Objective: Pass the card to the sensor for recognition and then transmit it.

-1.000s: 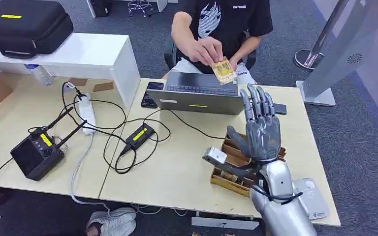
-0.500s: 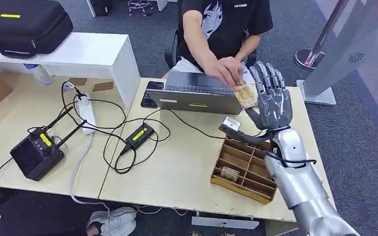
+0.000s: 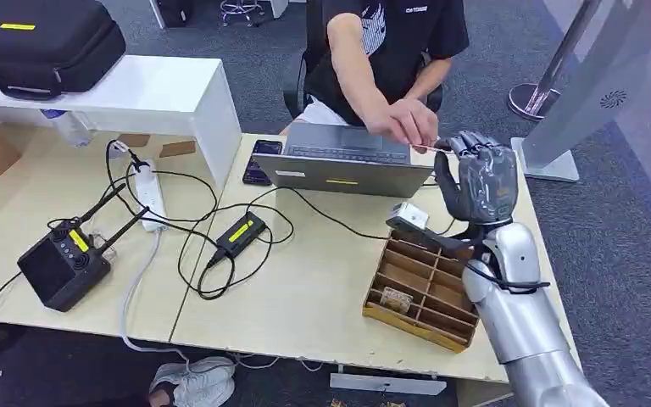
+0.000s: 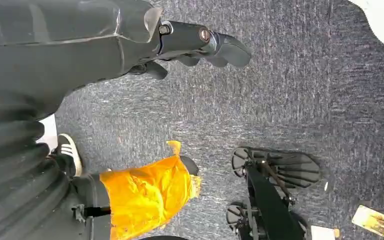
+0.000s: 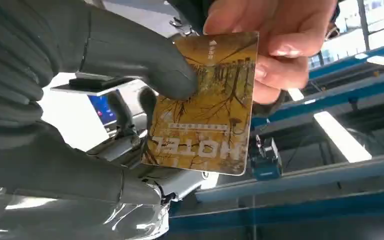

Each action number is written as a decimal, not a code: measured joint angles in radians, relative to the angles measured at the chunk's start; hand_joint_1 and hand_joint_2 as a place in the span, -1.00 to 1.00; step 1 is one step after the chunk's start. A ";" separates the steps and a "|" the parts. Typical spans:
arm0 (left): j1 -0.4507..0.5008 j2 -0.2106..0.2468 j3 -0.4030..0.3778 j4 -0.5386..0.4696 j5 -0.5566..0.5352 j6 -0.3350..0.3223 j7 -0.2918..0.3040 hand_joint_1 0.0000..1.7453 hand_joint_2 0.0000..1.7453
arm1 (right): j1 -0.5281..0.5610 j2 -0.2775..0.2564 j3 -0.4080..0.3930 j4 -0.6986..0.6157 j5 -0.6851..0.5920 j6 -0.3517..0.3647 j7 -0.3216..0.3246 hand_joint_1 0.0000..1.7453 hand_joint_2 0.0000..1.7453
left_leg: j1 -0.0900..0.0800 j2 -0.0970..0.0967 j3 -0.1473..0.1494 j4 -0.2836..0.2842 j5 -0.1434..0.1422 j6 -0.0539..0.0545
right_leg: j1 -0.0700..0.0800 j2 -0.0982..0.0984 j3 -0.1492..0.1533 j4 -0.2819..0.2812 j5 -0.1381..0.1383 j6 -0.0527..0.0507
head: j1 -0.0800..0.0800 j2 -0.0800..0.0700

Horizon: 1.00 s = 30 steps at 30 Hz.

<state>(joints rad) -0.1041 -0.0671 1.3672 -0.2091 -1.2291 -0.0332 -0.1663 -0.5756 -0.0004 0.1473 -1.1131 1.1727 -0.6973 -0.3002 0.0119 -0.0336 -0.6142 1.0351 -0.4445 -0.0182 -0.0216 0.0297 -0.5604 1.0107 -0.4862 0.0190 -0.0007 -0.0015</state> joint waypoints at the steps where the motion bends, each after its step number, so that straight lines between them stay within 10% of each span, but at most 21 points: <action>1: 0.000 0.000 0.000 0.000 0.000 0.000 0.000 -1.00 1.00 | 0.009 0.005 -0.008 -0.015 -0.007 0.000 -0.013 1.00 1.00 | 0.000 0.000 0.000 0.000 0.000 0.000 | 0.000 0.000 0.000 0.000 0.000 0.000 | 0.000 0.000; 21: 0.006 -0.002 0.013 0.000 0.059 0.022 -0.005 -1.00 1.00 | 0.442 0.126 -0.121 -0.555 -0.236 0.000 -0.285 1.00 1.00 | 0.000 -0.001 -0.003 0.000 -0.002 0.001 | 0.000 -0.001 -0.002 0.000 -0.002 0.000 | 0.000 0.000; 30: 0.013 -0.006 0.056 0.000 0.122 0.055 -0.011 -1.00 1.00 | 0.683 0.135 -0.170 -0.699 -0.457 0.001 -0.211 1.00 1.00 | 0.000 -0.003 -0.003 0.000 -0.003 0.001 | 0.000 -0.003 -0.002 -0.001 -0.004 0.000 | 0.000 0.000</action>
<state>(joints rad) -0.0909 -0.0736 1.4233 -0.2090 -1.1074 0.0218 -0.1774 0.1070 0.1347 -0.0229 -1.8120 0.7154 -0.6962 -0.5114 0.0119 -0.0365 -0.6168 1.0347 -0.4476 -0.0170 -0.0216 0.0262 -0.5620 1.0097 -0.4901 0.0193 -0.0004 -0.0015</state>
